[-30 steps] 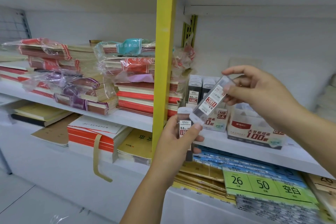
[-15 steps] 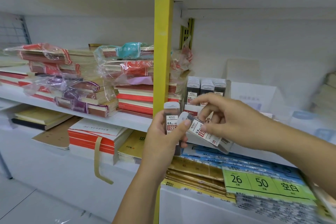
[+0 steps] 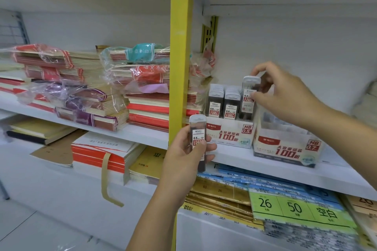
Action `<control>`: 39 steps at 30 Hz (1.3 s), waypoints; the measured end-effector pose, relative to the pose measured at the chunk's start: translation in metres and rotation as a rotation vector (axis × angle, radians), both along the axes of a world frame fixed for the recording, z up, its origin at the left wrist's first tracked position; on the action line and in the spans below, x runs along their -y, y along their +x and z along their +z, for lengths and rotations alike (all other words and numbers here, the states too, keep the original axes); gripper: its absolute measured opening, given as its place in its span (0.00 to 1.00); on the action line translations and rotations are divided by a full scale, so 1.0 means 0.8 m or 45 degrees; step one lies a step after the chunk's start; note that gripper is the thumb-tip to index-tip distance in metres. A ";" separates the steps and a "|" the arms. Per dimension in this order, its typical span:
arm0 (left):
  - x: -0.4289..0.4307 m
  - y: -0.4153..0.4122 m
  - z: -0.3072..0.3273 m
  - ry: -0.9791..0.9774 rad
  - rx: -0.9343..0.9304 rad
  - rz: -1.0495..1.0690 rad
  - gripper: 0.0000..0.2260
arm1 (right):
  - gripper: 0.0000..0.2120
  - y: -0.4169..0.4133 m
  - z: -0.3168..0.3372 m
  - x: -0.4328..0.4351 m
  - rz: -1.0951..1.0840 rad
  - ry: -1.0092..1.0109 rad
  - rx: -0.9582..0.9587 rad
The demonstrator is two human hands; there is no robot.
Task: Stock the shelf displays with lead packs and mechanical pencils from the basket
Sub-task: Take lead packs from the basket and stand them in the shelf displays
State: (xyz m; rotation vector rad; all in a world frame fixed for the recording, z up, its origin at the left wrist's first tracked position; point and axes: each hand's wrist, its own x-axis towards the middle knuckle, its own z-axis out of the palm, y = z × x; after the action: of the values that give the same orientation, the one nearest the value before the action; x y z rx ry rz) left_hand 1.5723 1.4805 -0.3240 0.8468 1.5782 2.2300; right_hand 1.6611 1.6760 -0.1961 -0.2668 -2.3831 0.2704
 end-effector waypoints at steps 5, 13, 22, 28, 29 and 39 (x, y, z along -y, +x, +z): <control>0.000 -0.003 -0.003 0.018 -0.005 -0.008 0.13 | 0.06 -0.008 -0.015 -0.017 -0.019 -0.050 0.090; -0.001 0.002 -0.003 0.018 -0.018 -0.047 0.12 | 0.10 -0.021 -0.013 -0.032 -0.302 0.285 0.001; -0.005 0.013 0.008 0.059 -0.101 -0.142 0.11 | 0.14 0.014 -0.022 0.052 0.206 -0.079 0.046; -0.021 0.021 0.005 0.003 -0.268 0.008 0.13 | 0.09 0.022 -0.019 0.059 0.310 -0.338 0.018; -0.023 0.020 0.001 -0.079 -0.406 0.144 0.15 | 0.08 0.026 -0.009 0.051 0.298 -0.379 -0.127; -0.038 0.013 -0.023 -0.631 -1.149 0.377 0.29 | 0.12 0.011 0.015 -0.005 -0.034 0.296 0.067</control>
State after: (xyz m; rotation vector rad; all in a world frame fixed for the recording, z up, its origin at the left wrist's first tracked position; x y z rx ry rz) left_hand 1.5831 1.5108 -0.3421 1.6549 2.6329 1.4968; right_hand 1.6698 1.6798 -0.1841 -0.1979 -2.4338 -0.0276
